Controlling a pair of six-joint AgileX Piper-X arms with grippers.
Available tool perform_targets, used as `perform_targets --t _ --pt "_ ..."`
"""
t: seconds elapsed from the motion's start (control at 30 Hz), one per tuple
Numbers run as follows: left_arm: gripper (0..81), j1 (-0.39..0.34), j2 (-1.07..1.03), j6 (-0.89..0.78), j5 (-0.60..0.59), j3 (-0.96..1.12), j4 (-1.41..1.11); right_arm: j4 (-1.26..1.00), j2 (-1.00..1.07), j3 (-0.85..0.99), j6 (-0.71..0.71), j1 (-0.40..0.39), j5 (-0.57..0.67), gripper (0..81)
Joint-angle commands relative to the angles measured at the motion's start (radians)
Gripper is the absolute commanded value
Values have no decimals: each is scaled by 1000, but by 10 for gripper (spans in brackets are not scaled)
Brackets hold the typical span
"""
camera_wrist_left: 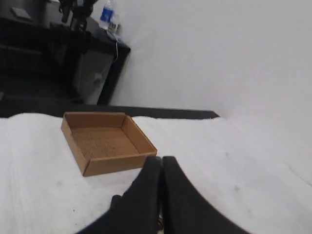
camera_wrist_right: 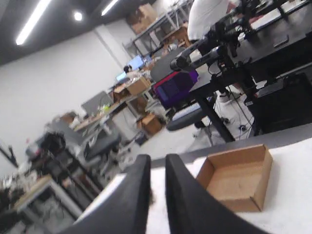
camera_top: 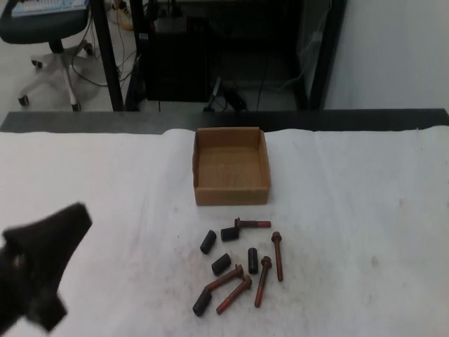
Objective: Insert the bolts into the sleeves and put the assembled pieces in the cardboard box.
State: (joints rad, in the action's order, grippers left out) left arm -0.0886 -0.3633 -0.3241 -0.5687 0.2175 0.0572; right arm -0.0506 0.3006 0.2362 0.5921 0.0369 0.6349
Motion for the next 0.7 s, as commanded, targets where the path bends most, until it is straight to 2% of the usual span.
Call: perform_targets --t 0.0,0.13,0.27,0.33,0.43,0.5,0.57,0.67 --pt "3 -7 -175 18 -61 111 33 72 184 135 -156 -9 127 145" --pt "3 -41 -441 26 -149 311 204 232 445 339 -320 -40 184 202" --pt "3 -114 -658 201 -150 542 392 416 669 533 -552 -123 153 309" --pt "3 -151 -734 337 -87 633 501 499 753 619 -683 -193 94 336" --pt "7 -205 -815 585 108 748 684 596 862 715 -825 -304 8 339" --pt "71 -222 -846 631 216 792 777 657 915 764 -843 -376 -75 339" --pt "188 -223 -868 631 207 812 811 729 960 804 -843 -455 -201 339" --pt "446 -227 -881 551 145 810 803 801 994 821 -835 -561 -445 339"
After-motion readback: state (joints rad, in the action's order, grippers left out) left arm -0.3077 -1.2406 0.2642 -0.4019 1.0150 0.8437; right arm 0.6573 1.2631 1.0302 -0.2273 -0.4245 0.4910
